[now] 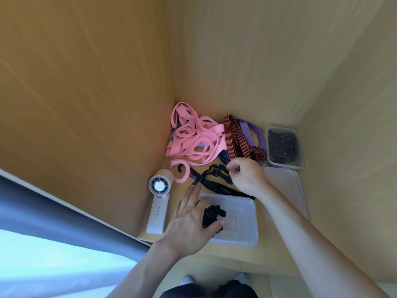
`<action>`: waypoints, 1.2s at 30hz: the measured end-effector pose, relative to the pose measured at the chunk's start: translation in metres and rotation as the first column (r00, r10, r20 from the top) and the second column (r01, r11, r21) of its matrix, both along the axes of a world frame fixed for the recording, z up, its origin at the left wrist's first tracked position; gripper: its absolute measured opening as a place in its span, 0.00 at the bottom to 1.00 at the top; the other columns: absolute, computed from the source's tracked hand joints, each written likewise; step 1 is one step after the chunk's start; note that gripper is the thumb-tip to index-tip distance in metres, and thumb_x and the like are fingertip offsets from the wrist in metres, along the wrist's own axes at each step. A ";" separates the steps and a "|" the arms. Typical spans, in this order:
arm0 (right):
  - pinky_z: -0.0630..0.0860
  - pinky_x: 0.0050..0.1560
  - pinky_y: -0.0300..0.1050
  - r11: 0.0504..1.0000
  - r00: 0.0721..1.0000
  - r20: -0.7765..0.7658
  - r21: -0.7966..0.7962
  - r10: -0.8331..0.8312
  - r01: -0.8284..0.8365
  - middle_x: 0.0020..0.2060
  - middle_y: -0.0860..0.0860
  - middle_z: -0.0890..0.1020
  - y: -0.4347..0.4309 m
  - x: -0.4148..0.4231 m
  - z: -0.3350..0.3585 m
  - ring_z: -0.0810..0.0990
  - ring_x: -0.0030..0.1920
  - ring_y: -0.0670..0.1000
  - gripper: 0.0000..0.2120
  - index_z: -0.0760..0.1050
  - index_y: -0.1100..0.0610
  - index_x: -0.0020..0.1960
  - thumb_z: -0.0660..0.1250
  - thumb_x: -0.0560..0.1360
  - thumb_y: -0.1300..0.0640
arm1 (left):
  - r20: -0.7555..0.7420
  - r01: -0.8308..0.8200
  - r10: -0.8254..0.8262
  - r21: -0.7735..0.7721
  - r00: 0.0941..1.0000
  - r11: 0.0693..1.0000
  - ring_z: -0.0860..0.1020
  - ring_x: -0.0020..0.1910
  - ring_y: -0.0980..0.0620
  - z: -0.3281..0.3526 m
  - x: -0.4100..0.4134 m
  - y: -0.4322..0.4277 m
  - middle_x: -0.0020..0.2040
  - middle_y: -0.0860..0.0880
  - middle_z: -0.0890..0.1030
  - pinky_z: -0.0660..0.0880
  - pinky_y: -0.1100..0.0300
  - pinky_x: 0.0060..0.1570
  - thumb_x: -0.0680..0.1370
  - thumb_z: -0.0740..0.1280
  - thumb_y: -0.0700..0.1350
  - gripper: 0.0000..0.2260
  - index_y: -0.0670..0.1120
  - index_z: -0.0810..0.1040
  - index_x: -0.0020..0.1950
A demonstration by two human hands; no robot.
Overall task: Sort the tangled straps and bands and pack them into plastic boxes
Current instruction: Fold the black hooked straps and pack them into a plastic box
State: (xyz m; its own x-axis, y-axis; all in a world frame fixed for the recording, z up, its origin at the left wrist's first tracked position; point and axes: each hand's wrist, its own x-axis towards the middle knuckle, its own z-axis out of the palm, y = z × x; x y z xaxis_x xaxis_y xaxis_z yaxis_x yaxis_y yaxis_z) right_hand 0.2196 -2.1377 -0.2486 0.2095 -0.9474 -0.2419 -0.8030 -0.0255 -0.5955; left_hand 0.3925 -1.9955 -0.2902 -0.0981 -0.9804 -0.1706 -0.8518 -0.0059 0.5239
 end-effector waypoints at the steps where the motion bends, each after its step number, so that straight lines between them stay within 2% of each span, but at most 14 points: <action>1: 0.75 0.63 0.46 0.999 0.999 -0.025 -0.028 0.025 -0.025 0.59 0.48 0.82 -0.005 0.006 -0.004 0.79 0.60 0.51 0.13 0.81 0.53 0.61 0.66 0.78 0.60 | -0.035 -0.013 0.013 -0.007 0.999 1.000 0.39 0.79 0.59 0.004 0.003 0.002 0.82 0.55 0.46 0.50 0.53 0.78 0.74 0.53 0.74 0.32 0.58 0.64 0.74; 3: 0.73 0.64 0.46 0.991 0.990 -0.095 -0.073 0.101 -0.108 0.63 0.51 0.80 -0.012 0.018 -0.013 0.77 0.63 0.53 0.16 0.79 0.54 0.65 0.65 0.79 0.61 | -0.097 -0.051 0.048 -0.033 0.994 0.998 0.42 0.79 0.61 0.011 0.009 0.006 0.81 0.57 0.50 0.54 0.53 0.77 0.74 0.52 0.73 0.30 0.60 0.64 0.72; 6: 0.75 0.62 0.51 0.973 0.951 -0.239 -0.072 0.197 -0.220 0.63 0.53 0.77 -0.020 0.035 -0.029 0.77 0.64 0.56 0.18 0.74 0.54 0.68 0.66 0.79 0.60 | -0.159 -0.120 0.111 -0.048 0.981 0.992 0.47 0.78 0.61 0.018 0.022 0.015 0.77 0.59 0.55 0.62 0.51 0.74 0.76 0.53 0.70 0.28 0.59 0.65 0.71; 10: 0.75 0.53 0.50 0.972 0.883 -0.428 -0.043 0.191 -0.231 0.61 0.54 0.77 -0.024 0.046 -0.052 0.79 0.61 0.58 0.20 0.70 0.54 0.68 0.68 0.78 0.57 | -0.184 -0.185 0.174 -0.041 0.967 0.982 0.51 0.77 0.59 0.018 0.041 0.027 0.75 0.58 0.59 0.63 0.51 0.74 0.77 0.54 0.67 0.26 0.58 0.67 0.72; 13: 0.72 0.45 0.47 0.976 0.886 -0.437 -0.066 0.158 -0.207 0.57 0.54 0.81 -0.028 0.046 -0.058 0.81 0.57 0.58 0.16 0.74 0.54 0.63 0.69 0.77 0.54 | -0.206 -0.233 0.222 -0.032 0.953 0.972 0.54 0.75 0.60 0.016 0.048 0.034 0.73 0.58 0.61 0.65 0.52 0.71 0.77 0.57 0.63 0.23 0.57 0.70 0.70; 16: 0.77 0.42 0.48 0.990 0.953 -0.283 -0.062 0.104 -0.126 0.50 0.52 0.83 -0.030 0.042 -0.049 0.83 0.50 0.58 0.13 0.78 0.52 0.55 0.71 0.73 0.47 | -0.238 -0.252 0.239 -0.024 0.941 0.968 0.57 0.73 0.61 0.015 0.049 0.037 0.70 0.61 0.64 0.68 0.54 0.68 0.77 0.60 0.59 0.19 0.58 0.71 0.67; 18: 0.80 0.42 0.49 0.996 0.986 -0.163 -0.073 0.042 -0.054 0.46 0.50 0.83 -0.031 0.036 -0.034 0.83 0.46 0.57 0.09 0.79 0.49 0.49 0.70 0.70 0.48 | -0.271 -0.248 0.230 -0.031 0.935 0.968 0.58 0.72 0.64 0.015 0.049 0.036 0.68 0.64 0.66 0.66 0.59 0.66 0.78 0.63 0.54 0.15 0.58 0.73 0.65; 22: 0.75 0.35 0.43 0.997 1.000 -0.003 -0.067 -0.023 0.023 0.39 0.45 0.84 -0.034 0.017 0.002 0.82 0.40 0.50 0.03 0.77 0.48 0.43 0.70 0.71 0.51 | -0.374 -0.253 0.234 -0.003 0.898 0.967 0.70 0.63 0.64 0.016 0.045 0.025 0.60 0.66 0.74 0.69 0.64 0.59 0.79 0.64 0.47 0.10 0.59 0.77 0.58; 24: 0.75 0.34 0.44 0.997 0.997 0.069 -0.064 -0.045 0.050 0.35 0.46 0.85 -0.034 0.007 0.023 0.83 0.37 0.48 0.02 0.78 0.48 0.42 0.70 0.72 0.52 | -0.441 -0.291 0.282 0.049 0.852 0.956 0.75 0.57 0.64 0.019 0.041 0.014 0.54 0.67 0.78 0.71 0.65 0.57 0.79 0.65 0.44 0.10 0.60 0.79 0.52; 26: 0.79 0.38 0.47 0.993 0.986 0.154 -0.081 -0.067 0.080 0.32 0.47 0.85 -0.033 -0.001 0.046 0.84 0.35 0.48 0.05 0.80 0.50 0.39 0.70 0.73 0.53 | -0.490 -0.320 0.329 0.104 0.808 0.942 0.78 0.54 0.63 0.022 0.039 0.000 0.51 0.68 0.80 0.73 0.62 0.57 0.79 0.65 0.44 0.10 0.59 0.81 0.50; 28: 0.81 0.41 0.49 0.991 0.963 0.258 -0.082 -0.080 0.105 0.32 0.47 0.86 -0.032 -0.009 0.067 0.85 0.35 0.50 0.07 0.82 0.53 0.38 0.69 0.74 0.54 | -0.503 -0.315 0.328 0.115 0.799 0.942 0.79 0.52 0.62 0.028 0.035 -0.014 0.50 0.64 0.82 0.74 0.61 0.55 0.80 0.65 0.45 0.09 0.58 0.81 0.50; 31: 0.80 0.43 0.46 0.986 0.895 0.423 -0.016 -0.143 0.165 0.35 0.49 0.87 -0.030 -0.017 0.091 0.87 0.40 0.52 0.06 0.83 0.54 0.43 0.70 0.76 0.53 | -0.529 -0.263 0.270 0.091 0.805 0.960 0.77 0.50 0.65 0.036 0.025 -0.035 0.50 0.60 0.82 0.71 0.71 0.49 0.80 0.65 0.43 0.09 0.57 0.81 0.50; 34: 0.76 0.33 0.39 0.972 0.831 0.515 0.019 -0.212 0.236 0.36 0.50 0.87 -0.025 -0.021 0.108 0.87 0.37 0.49 0.06 0.82 0.56 0.47 0.70 0.78 0.54 | -0.516 -0.193 0.209 0.085 0.831 0.978 0.78 0.54 0.65 0.042 0.014 -0.053 0.55 0.59 0.81 0.70 0.74 0.49 0.79 0.66 0.43 0.10 0.55 0.80 0.56; 36: 0.71 0.24 0.34 0.958 0.795 0.559 -0.002 -0.236 0.286 0.36 0.51 0.87 -0.020 -0.023 0.118 0.83 0.28 0.43 0.05 0.81 0.56 0.48 0.70 0.79 0.55 | -0.504 -0.159 0.173 0.071 0.846 0.985 0.76 0.59 0.62 0.044 0.006 -0.064 0.60 0.58 0.79 0.67 0.76 0.51 0.78 0.68 0.44 0.13 0.54 0.77 0.62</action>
State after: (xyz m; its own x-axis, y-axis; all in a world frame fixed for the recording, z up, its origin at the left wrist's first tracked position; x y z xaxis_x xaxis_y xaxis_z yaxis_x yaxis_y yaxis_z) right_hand 0.1967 -2.1581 -0.1305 0.0246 -0.9964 -0.0815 -0.3264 0.0691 -0.9427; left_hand 0.3988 -2.0591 -0.2460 -0.0143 -0.9858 -0.1674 -0.4538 -0.1428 0.8796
